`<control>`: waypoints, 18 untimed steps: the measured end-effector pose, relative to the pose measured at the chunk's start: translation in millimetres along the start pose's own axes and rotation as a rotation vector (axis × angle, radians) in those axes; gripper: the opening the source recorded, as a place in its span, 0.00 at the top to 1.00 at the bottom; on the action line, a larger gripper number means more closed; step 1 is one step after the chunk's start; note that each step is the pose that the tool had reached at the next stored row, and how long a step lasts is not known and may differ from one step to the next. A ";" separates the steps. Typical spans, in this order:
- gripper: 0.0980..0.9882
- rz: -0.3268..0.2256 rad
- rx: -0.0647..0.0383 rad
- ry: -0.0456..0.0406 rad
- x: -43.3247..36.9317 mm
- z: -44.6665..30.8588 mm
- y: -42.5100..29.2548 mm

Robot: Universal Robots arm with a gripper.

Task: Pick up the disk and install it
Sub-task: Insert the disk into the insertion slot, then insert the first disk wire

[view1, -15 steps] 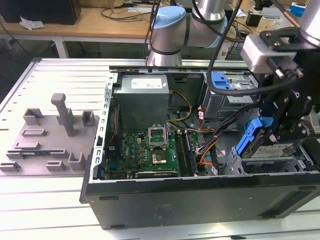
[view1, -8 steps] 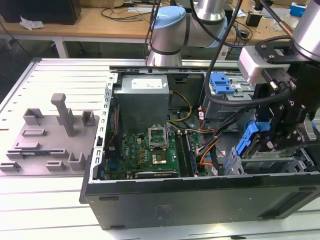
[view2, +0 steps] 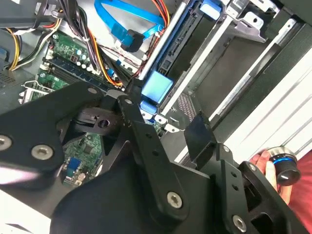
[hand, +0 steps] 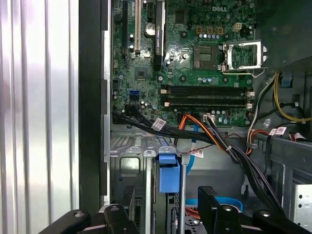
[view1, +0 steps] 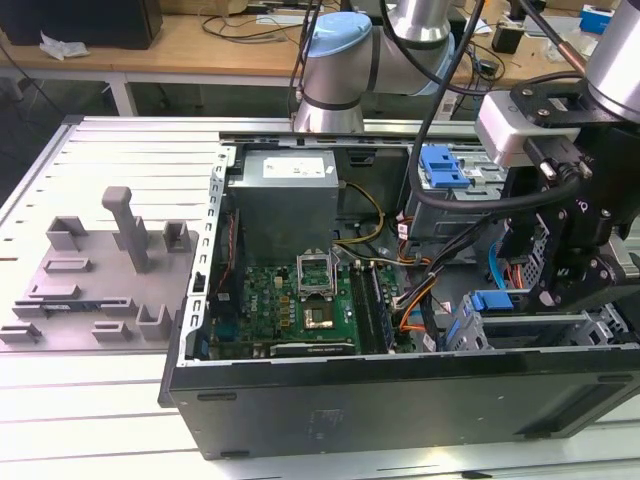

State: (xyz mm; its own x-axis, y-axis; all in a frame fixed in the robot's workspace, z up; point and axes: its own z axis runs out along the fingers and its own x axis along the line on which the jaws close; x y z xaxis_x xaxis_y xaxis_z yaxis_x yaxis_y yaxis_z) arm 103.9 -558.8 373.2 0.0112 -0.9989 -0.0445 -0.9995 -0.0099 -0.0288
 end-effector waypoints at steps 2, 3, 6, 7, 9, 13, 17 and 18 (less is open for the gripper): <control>0.41 0.000 -0.001 0.0000 0.0 0.0 0.0; 0.41 0.000 -0.001 -0.0001 0.0 0.0 0.0; 0.41 0.000 -0.002 0.0000 0.0 0.0 0.0; 0.41 0.000 -0.003 0.0000 0.0 0.0 0.0; 0.41 0.000 -0.004 -0.0001 0.0 0.0 0.0; 0.41 0.000 -0.008 -0.0001 -0.1 0.0 0.0; 0.41 -0.003 -0.009 0.1151 -52.4 2.5 -0.6; 0.41 -0.003 -0.009 0.1321 -53.4 2.5 -0.6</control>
State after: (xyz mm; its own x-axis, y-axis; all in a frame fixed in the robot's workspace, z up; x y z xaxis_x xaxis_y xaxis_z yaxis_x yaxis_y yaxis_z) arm 103.9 -505.3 373.0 0.0109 -0.9961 0.0875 -0.9997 -0.0126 -0.0193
